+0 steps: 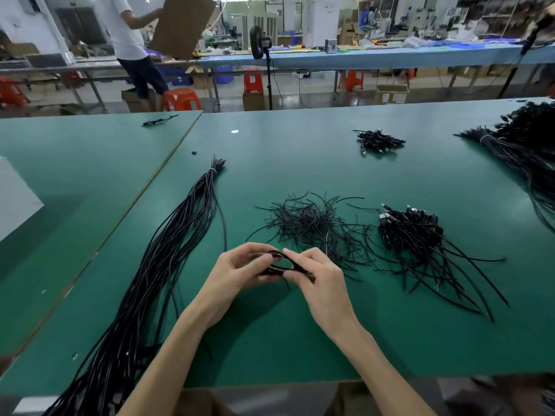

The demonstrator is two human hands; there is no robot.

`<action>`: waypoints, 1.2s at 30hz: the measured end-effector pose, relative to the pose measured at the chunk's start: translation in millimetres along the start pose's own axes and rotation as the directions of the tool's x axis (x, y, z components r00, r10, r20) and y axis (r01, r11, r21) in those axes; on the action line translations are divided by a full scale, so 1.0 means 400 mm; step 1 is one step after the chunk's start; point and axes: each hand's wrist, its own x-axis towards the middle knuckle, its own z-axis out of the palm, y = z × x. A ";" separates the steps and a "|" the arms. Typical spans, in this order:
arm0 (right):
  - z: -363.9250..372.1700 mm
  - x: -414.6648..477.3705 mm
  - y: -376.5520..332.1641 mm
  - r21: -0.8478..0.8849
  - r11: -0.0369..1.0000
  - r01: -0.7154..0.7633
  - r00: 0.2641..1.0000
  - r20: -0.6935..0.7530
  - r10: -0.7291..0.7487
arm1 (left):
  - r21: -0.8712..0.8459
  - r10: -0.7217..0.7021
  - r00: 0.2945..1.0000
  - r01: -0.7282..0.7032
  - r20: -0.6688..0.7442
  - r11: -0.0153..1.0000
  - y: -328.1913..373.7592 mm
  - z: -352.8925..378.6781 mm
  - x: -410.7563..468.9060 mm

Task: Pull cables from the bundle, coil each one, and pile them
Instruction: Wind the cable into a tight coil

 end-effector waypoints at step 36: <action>-0.024 0.010 0.029 0.271 0.929 -0.253 0.967 0.034 0.254 | 0.944 0.063 0.958 -0.286 0.279 0.163 -0.006 0.071 0.017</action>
